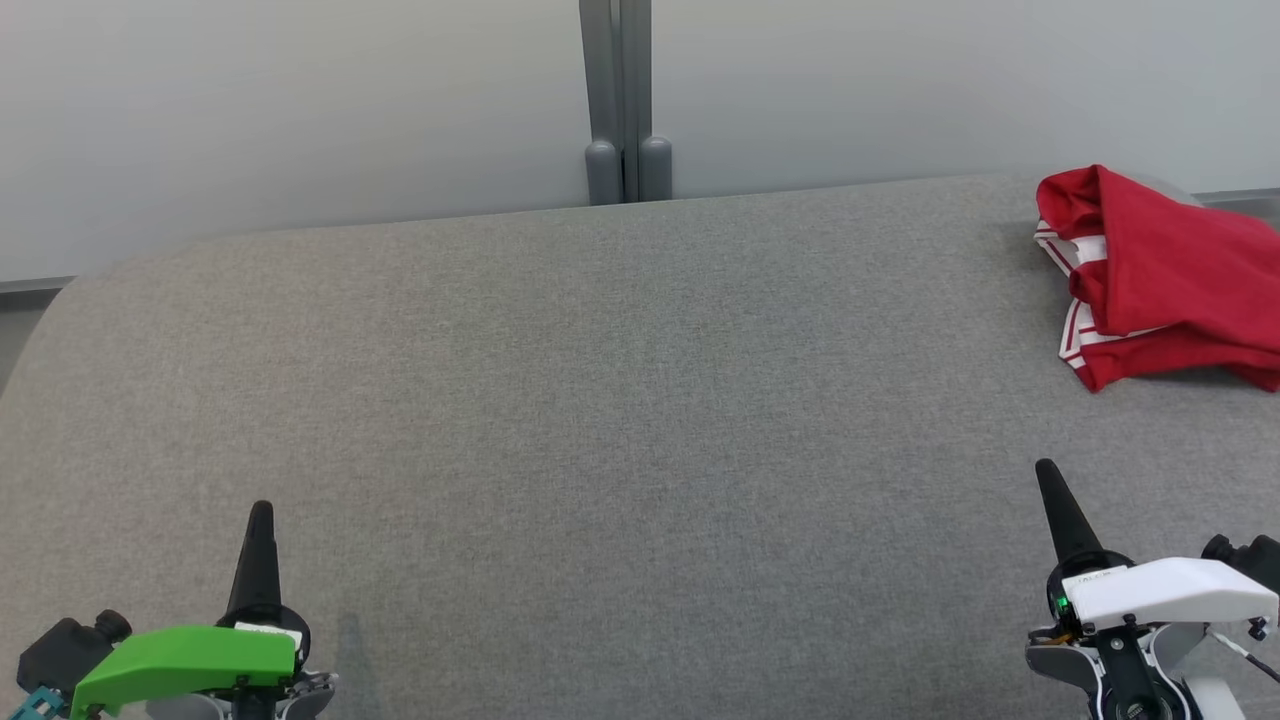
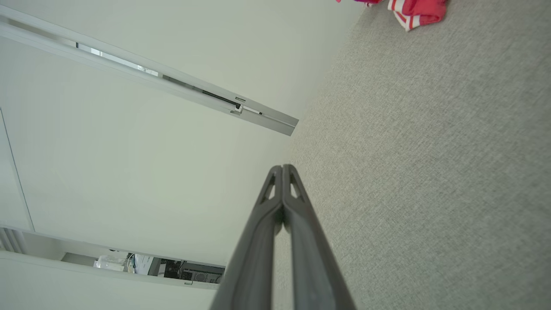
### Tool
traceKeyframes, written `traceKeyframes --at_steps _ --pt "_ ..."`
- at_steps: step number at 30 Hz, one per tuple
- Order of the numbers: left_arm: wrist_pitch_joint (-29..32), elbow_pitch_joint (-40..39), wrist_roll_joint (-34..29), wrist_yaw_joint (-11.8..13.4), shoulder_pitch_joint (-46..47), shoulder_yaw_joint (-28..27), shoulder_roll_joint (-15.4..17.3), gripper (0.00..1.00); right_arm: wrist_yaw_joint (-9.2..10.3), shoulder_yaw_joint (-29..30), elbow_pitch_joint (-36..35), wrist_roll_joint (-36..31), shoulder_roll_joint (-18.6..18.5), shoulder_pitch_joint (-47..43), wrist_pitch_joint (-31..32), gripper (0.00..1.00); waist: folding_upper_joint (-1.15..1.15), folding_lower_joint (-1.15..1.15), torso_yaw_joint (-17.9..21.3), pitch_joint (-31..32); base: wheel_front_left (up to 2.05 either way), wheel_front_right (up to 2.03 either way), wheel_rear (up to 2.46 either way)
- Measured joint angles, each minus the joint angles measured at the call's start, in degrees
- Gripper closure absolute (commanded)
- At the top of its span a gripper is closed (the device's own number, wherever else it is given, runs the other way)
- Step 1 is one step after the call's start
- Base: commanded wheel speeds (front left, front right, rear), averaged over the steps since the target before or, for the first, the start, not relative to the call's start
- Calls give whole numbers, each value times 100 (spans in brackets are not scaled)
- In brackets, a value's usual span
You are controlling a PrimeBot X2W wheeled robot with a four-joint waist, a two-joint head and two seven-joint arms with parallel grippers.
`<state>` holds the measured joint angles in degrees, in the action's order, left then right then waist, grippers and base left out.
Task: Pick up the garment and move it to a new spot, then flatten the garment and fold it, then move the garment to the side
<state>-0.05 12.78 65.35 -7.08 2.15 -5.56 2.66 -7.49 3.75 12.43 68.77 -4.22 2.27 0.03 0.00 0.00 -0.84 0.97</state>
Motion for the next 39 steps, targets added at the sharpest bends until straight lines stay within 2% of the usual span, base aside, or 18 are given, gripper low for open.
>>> traceKeyframes --at_steps 39 --pt "481 87 1965 -4 264 -62 2 100 1 194 112 1705 93 274 474 100 0 0 57 -78 0 0 0"
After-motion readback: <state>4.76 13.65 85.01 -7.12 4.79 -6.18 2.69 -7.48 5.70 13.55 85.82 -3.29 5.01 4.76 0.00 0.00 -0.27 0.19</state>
